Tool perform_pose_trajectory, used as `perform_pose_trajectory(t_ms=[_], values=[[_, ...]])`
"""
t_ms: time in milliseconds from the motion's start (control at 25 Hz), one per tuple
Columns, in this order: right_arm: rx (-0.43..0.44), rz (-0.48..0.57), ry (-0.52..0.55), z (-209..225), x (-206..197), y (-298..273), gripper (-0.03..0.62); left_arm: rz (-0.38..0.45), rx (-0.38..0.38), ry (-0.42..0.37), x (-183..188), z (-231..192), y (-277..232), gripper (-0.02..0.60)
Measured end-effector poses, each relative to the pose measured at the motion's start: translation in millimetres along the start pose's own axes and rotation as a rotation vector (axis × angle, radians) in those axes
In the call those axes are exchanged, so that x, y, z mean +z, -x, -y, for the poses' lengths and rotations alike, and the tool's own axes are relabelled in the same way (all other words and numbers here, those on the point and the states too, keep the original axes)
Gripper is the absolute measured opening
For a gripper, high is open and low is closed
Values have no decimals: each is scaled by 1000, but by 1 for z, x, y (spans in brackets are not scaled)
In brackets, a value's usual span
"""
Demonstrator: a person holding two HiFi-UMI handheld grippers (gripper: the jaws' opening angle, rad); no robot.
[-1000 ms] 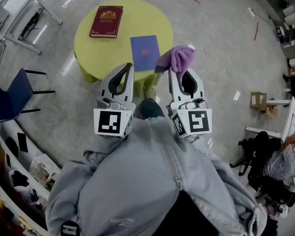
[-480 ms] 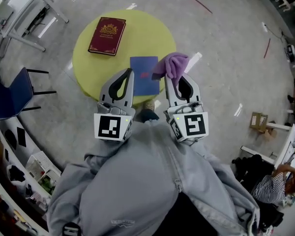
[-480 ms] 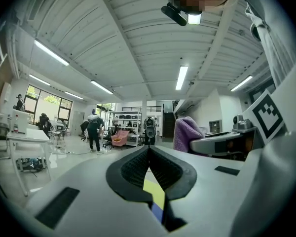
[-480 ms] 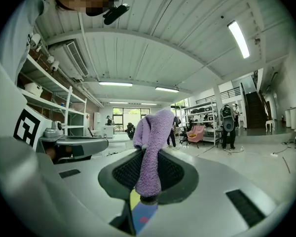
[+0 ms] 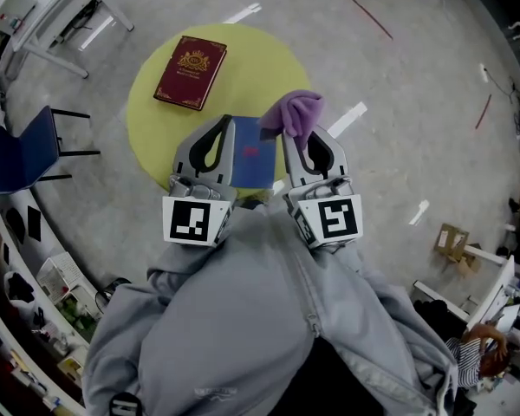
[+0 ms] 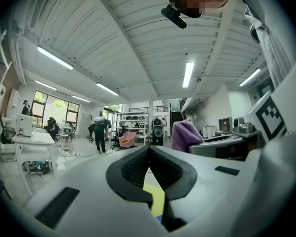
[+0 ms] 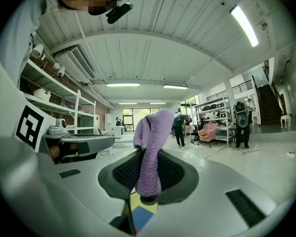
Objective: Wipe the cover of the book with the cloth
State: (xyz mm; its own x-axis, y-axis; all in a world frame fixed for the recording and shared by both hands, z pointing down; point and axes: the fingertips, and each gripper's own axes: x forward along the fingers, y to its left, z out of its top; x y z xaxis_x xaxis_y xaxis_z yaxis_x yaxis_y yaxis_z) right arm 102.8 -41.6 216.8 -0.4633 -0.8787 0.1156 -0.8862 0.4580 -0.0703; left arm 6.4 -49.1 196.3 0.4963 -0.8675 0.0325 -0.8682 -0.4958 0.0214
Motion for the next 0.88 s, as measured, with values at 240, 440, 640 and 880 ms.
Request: perform_pose_trajectory(t_ms=[240,440,640,880], values=[[29,10,7,-1,0,-7,86,11,23,-15,2,-9,0,17],[25,11,7,-8,3,-9,86,3,6,-13,2,-12,5,18],[-1,3,-8,-11,10,-11,86,-32,-26,-12,5,-15,6,18],[-33,-6,-40,-13,5,-19,86,-36,-51,-2,-1,-23,3,17]])
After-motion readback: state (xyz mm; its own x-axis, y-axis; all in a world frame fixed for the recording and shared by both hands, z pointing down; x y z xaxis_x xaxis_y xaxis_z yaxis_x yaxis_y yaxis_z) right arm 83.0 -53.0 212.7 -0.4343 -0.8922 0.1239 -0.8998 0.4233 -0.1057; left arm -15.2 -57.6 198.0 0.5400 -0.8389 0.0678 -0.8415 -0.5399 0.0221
